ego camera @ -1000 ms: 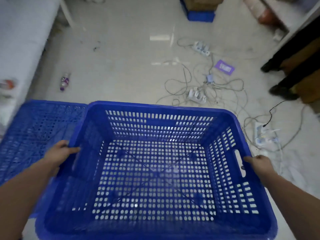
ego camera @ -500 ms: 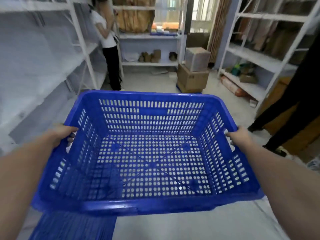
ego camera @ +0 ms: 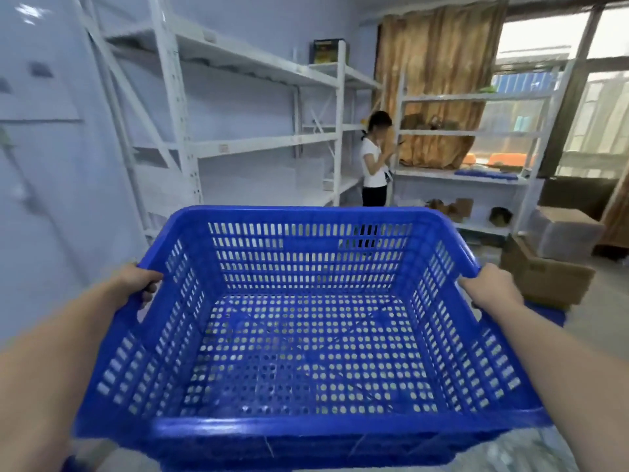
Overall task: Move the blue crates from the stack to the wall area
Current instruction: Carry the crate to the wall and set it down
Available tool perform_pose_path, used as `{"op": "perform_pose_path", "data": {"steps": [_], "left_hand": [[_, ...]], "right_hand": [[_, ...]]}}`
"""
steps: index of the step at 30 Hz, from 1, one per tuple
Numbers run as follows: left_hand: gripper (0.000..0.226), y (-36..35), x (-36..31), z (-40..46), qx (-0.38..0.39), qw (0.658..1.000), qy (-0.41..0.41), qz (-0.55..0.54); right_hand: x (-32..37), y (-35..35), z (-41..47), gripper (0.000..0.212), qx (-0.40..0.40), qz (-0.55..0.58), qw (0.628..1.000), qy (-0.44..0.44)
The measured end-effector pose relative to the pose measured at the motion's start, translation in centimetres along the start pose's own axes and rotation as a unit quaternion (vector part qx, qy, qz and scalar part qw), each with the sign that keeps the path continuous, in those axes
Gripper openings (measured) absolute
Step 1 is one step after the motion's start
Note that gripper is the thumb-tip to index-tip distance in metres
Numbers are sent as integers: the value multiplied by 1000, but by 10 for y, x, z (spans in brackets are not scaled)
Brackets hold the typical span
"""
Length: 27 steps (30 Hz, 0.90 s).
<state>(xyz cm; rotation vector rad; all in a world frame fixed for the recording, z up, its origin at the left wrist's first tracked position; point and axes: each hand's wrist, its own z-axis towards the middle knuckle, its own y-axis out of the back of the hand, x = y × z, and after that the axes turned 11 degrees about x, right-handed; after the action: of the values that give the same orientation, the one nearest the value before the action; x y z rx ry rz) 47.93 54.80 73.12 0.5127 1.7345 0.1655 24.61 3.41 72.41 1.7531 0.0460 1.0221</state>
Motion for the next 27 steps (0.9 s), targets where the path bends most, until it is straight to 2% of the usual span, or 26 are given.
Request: {"op": "perform_pose_path", "data": {"steps": [5,12,15,21,27], "left_hand": [[19,73,58,-92,-90,995,53,-7],[30,197,136,-217,-193,975,112,-7],[28,257,176,-263,-236,962,136,-23],[26,367,253,-334,-320,931,169,-47],[26,431,324,-361,-370,902,208,-73]], "right_hand": [[52,-42,-32,30,70,-11,994,79],[156,-127,-131,23,156,-77,965,197],[205,-176,-178,28,176,-86,950,242],[281,-284,-274,27,229,-71,927,290],[338,-365,-336,26,247,-84,912,318]]}}
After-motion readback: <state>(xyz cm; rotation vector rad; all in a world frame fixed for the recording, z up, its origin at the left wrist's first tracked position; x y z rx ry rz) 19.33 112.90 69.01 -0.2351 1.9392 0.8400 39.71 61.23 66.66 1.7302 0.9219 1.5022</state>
